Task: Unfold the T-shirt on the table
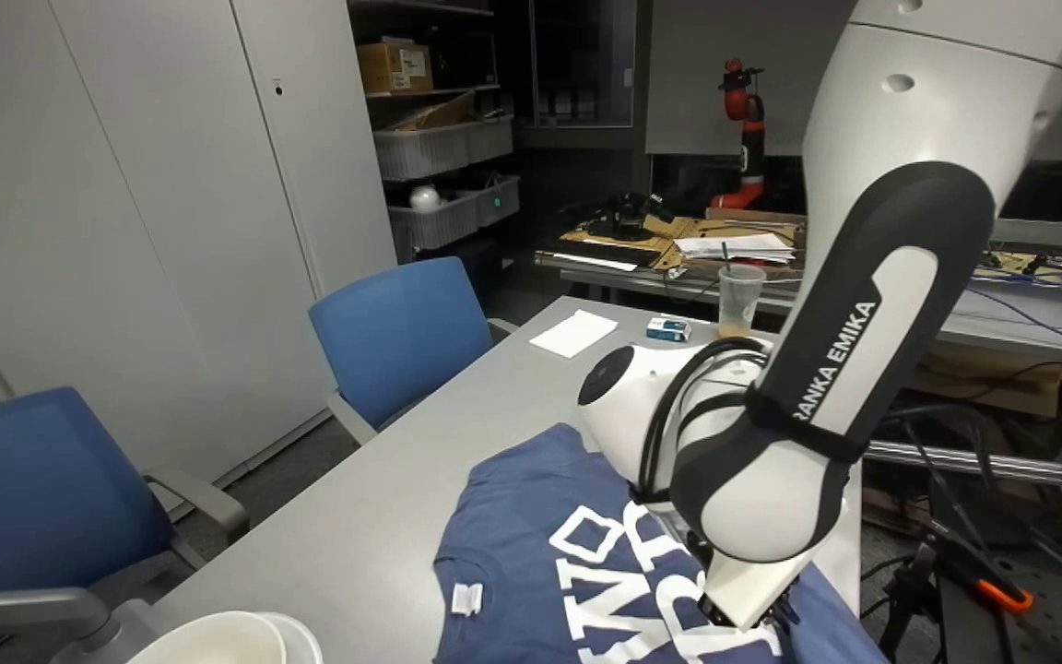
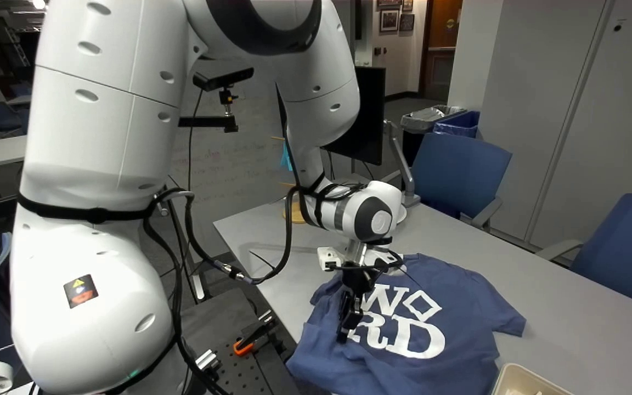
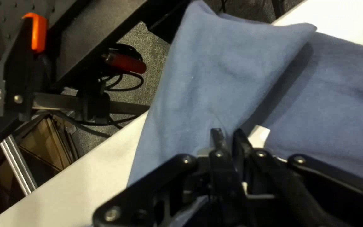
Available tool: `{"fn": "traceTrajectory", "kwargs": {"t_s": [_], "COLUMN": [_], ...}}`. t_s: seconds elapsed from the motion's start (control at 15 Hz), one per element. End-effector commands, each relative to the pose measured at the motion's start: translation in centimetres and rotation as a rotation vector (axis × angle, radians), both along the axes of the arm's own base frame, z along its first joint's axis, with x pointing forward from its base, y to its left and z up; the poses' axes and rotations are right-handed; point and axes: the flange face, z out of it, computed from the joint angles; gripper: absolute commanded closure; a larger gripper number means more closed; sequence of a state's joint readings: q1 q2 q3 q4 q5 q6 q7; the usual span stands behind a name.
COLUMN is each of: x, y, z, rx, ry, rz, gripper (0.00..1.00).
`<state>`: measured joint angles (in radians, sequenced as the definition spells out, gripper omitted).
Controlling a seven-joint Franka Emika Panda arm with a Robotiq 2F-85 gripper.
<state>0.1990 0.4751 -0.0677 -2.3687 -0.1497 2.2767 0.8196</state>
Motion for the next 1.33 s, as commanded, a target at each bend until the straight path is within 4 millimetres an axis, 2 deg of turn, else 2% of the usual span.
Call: {"fn": "traceTrajectory", "kwargs": {"t_s": [0.0, 0.2, 0.27, 0.33, 0.4, 0.6, 0.67, 0.87, 0.93, 1.07, 1.27], "x": [-2.0, -2.5, -2.5, -2.5, -1.7, -0.9, -0.7, -0.7, -0.6, -0.5, -0.4], "y": [0.0, 0.3, 0.3, 0.3, -0.2, -0.6, -0.8, -0.8, -0.5, 0.2, 1.7], "z": [1.7, 2.0, 2.0, 2.1, 2.2, 2.7, 2.8, 2.9, 2.8, 2.6, 2.2], "rx": [0.016, 0.027, 0.028, 0.029, 0.037, 0.059, 0.063, 0.071, 0.067, 0.067, 0.063], "ry": [0.008, 0.014, 0.012, 0.012, 0.009, -0.010, -0.013, -0.022, -0.021, -0.017, -0.012], "rz": [0.015, 0.018, 0.020, 0.021, 0.019, 0.021, 0.021, 0.019, 0.025, 0.042, 0.074], "gripper": [0.57, 0.32, 0.54, 0.71, 0.72, 0.95, 1.00, 1.00, 0.74, 0.68, 0.43]}}
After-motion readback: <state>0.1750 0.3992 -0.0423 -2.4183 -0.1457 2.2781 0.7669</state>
